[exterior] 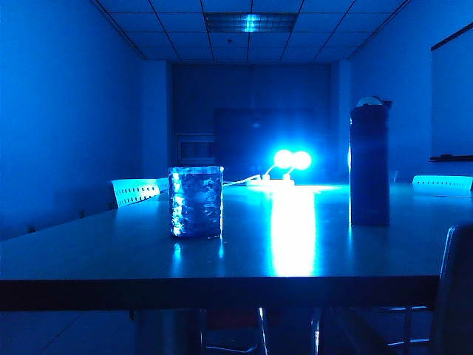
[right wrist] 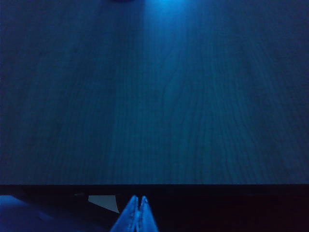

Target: Pick up the black thermos cup, pour some water from it into the cup, and then put the thermos cup back on the table.

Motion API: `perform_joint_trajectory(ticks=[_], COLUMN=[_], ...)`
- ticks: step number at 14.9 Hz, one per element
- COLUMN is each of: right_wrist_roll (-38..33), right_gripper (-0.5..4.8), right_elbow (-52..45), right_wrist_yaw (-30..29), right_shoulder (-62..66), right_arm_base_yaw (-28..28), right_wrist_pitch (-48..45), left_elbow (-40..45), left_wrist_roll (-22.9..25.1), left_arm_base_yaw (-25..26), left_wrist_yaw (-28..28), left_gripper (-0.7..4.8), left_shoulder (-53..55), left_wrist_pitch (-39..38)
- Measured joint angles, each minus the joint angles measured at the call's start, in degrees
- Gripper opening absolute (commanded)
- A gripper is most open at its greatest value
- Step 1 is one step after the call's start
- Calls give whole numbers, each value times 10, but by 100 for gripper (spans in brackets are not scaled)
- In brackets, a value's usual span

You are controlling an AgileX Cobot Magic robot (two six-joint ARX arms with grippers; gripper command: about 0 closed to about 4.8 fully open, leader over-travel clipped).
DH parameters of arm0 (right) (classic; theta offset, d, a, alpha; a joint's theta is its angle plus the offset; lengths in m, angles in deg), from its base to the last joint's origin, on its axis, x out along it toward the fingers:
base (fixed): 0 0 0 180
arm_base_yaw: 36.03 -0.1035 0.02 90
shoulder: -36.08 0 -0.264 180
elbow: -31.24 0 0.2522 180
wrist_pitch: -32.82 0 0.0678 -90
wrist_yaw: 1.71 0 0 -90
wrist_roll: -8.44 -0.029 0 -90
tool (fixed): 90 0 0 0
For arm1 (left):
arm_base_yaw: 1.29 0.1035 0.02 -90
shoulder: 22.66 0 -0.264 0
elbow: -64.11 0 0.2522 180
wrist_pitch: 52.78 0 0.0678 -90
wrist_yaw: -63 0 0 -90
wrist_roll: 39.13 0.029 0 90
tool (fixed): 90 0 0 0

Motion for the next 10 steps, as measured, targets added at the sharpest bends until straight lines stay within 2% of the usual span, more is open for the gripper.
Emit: perform_joint_trajectory(ticks=[1,2,5,6,8,10], right_wrist_roll=[0,0,0,0,-1,-1], right_gripper=[-1,-1,-1,-1,-1,-1], right_elbow=[0,-2,-49,-64,-71,-89], right_wrist_yaw=[10,109,239,262,266,265], right_shoulder=[0,-3,-64,-103,-120,-120], right_arm_base_yaw=[0,0,0,0,0,0], right_wrist_pitch=[0,-4,-6,-2,-36,-123], left_elbow=[0,0,0,0,0,0], left_wrist_roll=[0,0,0,0,0,0], left_arm_base_yaw=[0,0,0,0,0,0], left_wrist_yaw=[0,0,0,0,0,0], left_gripper=[4,3,3,4,4,4], left_shoulder=[0,0,0,0,1,0], left_wrist_pitch=[0,0,0,0,0,0])
